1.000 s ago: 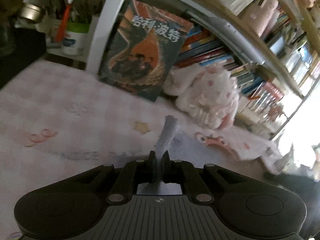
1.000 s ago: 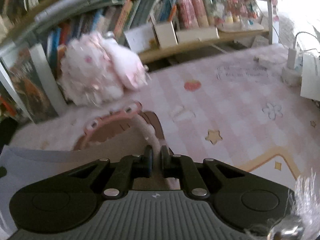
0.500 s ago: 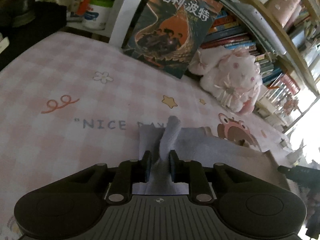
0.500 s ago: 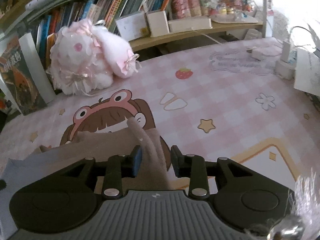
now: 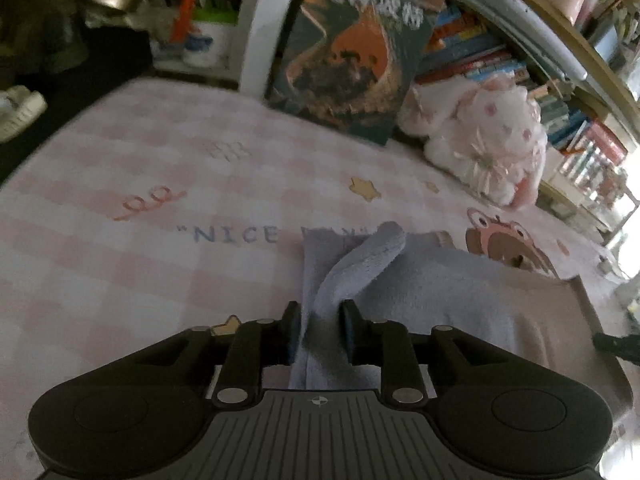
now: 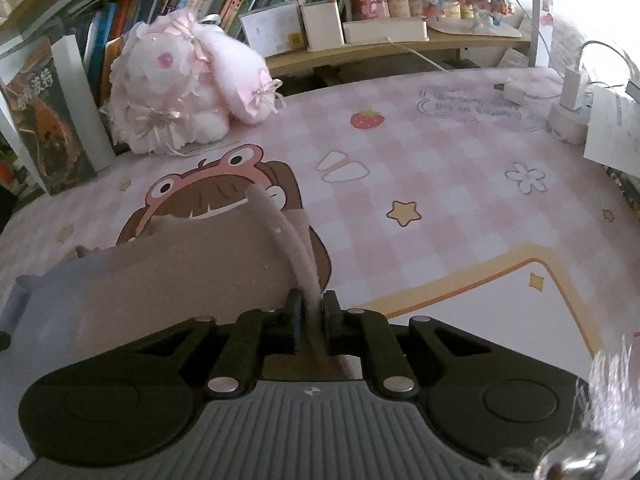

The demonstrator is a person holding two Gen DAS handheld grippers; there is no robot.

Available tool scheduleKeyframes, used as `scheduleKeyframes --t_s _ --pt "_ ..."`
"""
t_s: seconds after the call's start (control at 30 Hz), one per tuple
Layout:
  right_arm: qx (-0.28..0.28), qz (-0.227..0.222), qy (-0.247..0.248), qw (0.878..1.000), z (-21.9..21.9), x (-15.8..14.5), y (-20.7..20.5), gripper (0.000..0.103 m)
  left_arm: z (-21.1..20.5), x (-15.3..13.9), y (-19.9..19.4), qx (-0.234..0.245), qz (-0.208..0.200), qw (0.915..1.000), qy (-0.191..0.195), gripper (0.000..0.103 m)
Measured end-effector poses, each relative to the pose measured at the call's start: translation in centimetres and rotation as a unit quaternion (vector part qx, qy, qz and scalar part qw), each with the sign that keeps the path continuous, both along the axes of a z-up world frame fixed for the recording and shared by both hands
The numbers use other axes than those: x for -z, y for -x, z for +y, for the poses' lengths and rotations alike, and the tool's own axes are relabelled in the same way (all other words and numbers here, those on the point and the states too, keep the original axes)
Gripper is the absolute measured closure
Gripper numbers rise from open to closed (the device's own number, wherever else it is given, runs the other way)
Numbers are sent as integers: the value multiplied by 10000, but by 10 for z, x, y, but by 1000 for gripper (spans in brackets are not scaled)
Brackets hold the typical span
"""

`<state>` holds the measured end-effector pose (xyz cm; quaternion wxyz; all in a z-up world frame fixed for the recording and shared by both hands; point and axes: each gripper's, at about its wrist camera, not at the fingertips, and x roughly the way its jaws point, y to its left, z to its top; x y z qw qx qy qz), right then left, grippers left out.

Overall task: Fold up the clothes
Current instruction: 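Lift the hem with both grippers and fold it up onto the collar, then open both grippers to release the folded hem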

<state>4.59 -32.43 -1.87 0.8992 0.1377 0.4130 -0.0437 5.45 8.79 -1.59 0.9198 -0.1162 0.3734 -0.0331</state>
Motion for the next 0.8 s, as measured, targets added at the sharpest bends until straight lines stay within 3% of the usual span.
scheduleKeyframes --t_s 0.1,0.23,0.43,0.47,0.53,0.8 --pt "-129 -107 -21 9999 -3 -5 8 76 -5 -12 21 -226 -198 9994 -157 74" --pt "-565 -291 89 9979 -8 -13 24 63 -14 -17 51 -644 -245 9976 -28 68" --pt "-1262 -485 380 9901 -19 -22 56 48 -50 -11 89 -1085 -24 9940 161 68" --pt "-1364 -503 410 9885 -22 -22 62 46 -58 -11 95 -1141 -19 9933 156 66" --pt "-1572 -506 464 9852 -27 -22 73 41 -73 -10 108 -1252 -33 9920 142 52" --pt "-2218 -329 490 9733 -47 -11 107 27 -117 10 155 -1574 358 9860 421 42"
